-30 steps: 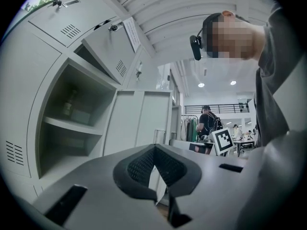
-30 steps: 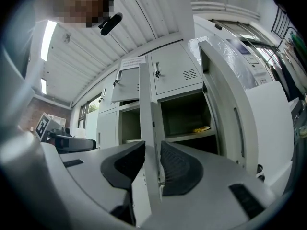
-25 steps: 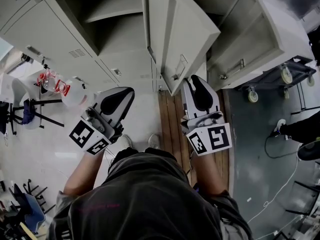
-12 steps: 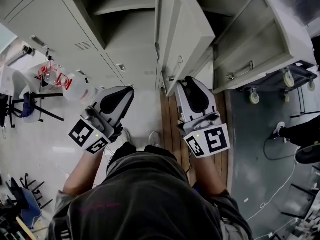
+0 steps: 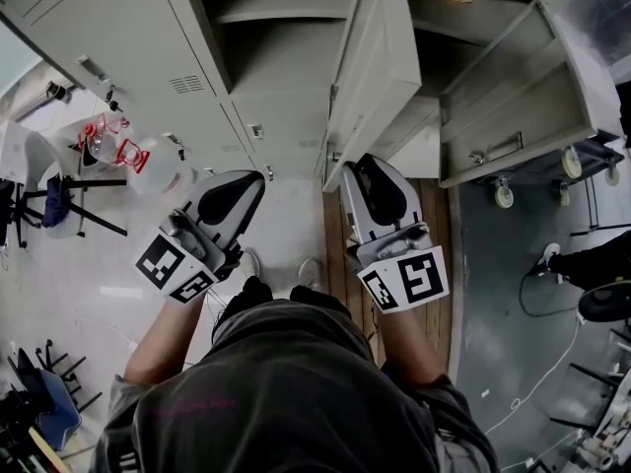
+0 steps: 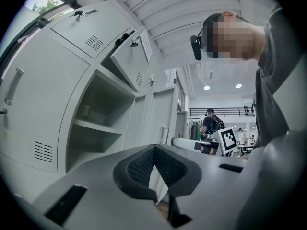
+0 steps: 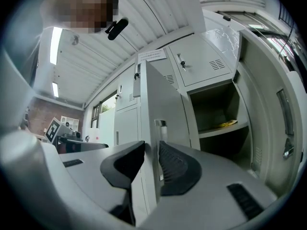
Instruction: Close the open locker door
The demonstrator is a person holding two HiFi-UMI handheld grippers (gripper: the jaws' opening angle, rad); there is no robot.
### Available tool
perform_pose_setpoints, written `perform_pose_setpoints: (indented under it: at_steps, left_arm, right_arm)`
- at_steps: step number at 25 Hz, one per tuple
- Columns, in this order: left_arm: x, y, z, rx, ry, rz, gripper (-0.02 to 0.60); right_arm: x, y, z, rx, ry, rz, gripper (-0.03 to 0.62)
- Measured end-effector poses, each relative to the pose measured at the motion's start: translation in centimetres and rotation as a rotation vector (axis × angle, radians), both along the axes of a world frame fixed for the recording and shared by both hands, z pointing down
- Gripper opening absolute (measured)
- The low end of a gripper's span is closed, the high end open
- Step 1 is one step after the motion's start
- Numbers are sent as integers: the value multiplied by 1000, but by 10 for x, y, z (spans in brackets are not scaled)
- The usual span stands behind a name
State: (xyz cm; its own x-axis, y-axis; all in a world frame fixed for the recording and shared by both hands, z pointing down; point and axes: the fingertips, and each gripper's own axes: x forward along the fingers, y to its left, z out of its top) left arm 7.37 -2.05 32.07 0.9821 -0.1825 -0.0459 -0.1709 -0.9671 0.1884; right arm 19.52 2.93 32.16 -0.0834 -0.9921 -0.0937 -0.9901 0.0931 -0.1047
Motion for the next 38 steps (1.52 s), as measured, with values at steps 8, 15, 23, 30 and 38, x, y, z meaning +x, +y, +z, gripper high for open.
perform_pose_setpoints:
  at_steps: [8,15,23,30,38]
  left_arm:
    - [-36,-30,-3,-6,3,12,14]
    - [-53,-51,-2,-11,3,29,14]
    - [-71,-73,-1,-18,5,35,14]
    - [-83,-92,-1,-16,9,33,14]
    - [-100,-110,-1,-15,9,21,14]
  right_arm:
    - [-32,-25,-2,-8,-2,26,103]
    - [-52,-47,-2,-12,3,39,109]
    - [-72,-70,-3,-16,23,56,107]
    - [-86,-91,-2,-18,32,63,103]
    - [-99,-114,0,-29,27,64,101]
